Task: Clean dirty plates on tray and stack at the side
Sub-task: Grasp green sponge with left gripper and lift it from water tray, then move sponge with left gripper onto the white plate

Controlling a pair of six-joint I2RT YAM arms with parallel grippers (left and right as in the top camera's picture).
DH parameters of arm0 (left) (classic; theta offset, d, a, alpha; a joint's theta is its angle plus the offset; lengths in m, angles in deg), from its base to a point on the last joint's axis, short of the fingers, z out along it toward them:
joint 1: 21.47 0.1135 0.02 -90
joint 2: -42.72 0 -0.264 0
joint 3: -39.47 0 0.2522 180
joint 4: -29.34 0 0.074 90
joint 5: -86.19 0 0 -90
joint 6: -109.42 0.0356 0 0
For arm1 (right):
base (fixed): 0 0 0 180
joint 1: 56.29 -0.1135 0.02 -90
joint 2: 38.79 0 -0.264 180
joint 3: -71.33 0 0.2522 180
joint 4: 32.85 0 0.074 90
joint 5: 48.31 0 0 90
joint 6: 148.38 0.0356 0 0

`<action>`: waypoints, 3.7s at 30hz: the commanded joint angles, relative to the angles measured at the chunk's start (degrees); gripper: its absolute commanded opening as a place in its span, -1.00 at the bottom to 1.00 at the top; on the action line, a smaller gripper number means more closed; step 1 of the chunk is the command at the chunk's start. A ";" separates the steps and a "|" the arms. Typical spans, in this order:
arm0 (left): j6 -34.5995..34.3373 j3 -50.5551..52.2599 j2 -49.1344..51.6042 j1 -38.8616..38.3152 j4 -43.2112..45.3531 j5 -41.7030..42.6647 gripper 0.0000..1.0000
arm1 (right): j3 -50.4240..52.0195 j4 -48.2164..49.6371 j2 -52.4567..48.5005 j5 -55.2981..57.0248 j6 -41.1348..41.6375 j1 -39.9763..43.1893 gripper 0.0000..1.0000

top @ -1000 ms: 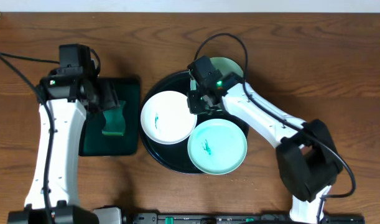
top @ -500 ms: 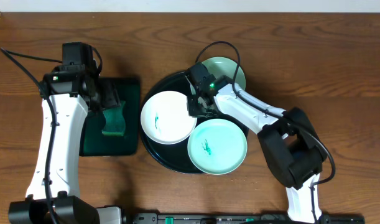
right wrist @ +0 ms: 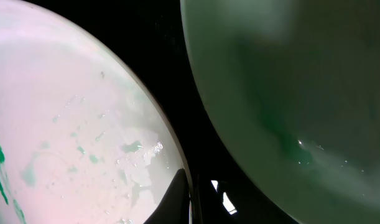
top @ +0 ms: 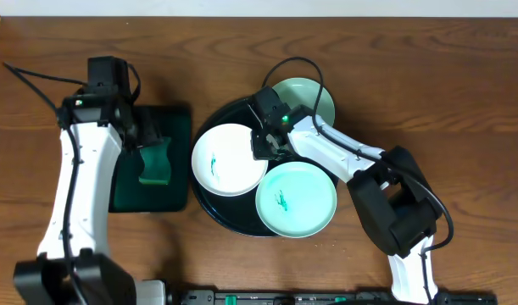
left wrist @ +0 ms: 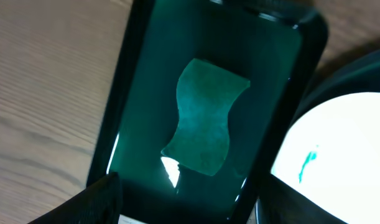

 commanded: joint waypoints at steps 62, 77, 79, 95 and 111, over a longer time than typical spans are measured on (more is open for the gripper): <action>3.61 2.05 2.27 5.49 6.03 12.33 -0.86 | -1.07 1.46 -2.01 -0.68 -2.01 -0.92 -0.98; 3.63 3.78 2.67 3.72 5.31 14.40 -0.85 | -1.07 1.40 -2.01 -3.82 -4.00 0.07 -0.98; 3.63 3.78 2.71 3.72 5.33 14.38 -0.86 | -1.07 1.40 -2.01 -3.80 -4.02 0.04 -0.98; 0.72 3.80 2.71 3.21 4.92 14.45 -0.86 | -1.07 1.33 -2.01 -4.70 -4.04 0.59 -0.98; -19.87 3.80 14.73 -18.16 7.54 4.63 -0.86 | -1.05 0.74 -2.01 -6.34 -3.54 2.14 -0.98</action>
